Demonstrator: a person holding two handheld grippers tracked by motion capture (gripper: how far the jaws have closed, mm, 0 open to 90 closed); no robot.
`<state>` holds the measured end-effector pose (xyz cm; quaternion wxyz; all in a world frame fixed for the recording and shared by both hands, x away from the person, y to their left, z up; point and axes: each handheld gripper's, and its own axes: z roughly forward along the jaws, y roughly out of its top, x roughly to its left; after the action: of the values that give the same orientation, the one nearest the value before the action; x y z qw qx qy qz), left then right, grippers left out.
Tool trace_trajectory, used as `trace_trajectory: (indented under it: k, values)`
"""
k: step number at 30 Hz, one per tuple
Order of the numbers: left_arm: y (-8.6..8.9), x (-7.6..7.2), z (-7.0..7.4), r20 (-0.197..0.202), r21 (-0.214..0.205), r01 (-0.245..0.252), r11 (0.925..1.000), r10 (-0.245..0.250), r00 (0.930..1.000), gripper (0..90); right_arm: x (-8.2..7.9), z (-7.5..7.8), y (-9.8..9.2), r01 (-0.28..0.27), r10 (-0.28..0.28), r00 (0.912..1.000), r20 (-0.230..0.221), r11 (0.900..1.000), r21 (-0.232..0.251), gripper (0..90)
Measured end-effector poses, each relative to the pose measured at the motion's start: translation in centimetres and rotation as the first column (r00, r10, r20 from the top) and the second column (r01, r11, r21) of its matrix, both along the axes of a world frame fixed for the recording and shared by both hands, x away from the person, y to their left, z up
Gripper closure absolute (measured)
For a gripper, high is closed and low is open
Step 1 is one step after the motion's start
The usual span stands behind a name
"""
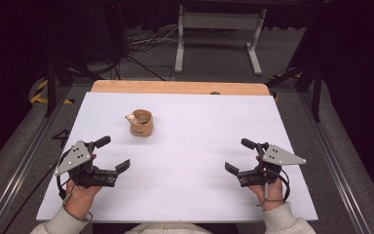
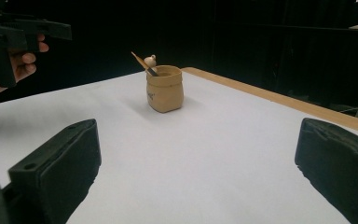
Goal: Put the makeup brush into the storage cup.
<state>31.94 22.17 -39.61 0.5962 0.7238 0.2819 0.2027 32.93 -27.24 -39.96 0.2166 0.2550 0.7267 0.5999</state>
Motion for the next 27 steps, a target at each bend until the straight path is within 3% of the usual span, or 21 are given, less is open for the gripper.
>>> trace_trajectory:
  k: [4,12,19,23,27]
  values:
    - [0.1,-0.2,-0.8,-0.024,-0.001,0.003,1.0,-0.003,0.9997,1.2,0.0,-0.3,0.0,-0.018,0.018,0.9998,0.008,0.9998,-0.012,0.7]
    - [0.4,-0.4,-1.7,-0.042,-0.01,0.014,0.9999,-0.014,0.999,1.2,-0.1,-0.7,-0.5,-0.012,0.012,0.9999,0.012,0.9998,-0.014,0.7]
    - [0.8,-0.2,-2.9,-0.086,-0.009,0.014,0.9999,-0.015,0.9962,1.2,-0.1,-1.6,-0.7,-0.006,0.006,0.9999,0.011,0.9996,-0.027,0.7]
    - [1.2,-0.3,-3.3,-0.067,-0.011,-0.029,0.9995,0.028,0.9973,1.5,0.0,-1.9,-0.7,-0.008,0.008,0.9999,0.011,0.9996,-0.028,0.7]
    - [1.3,-0.1,-4.2,-0.097,-0.022,-0.038,0.999,0.036,0.9946,1.2,0.2,-2.3,-0.7,-0.006,0.006,1.0,0.006,0.9994,-0.034,0.7]
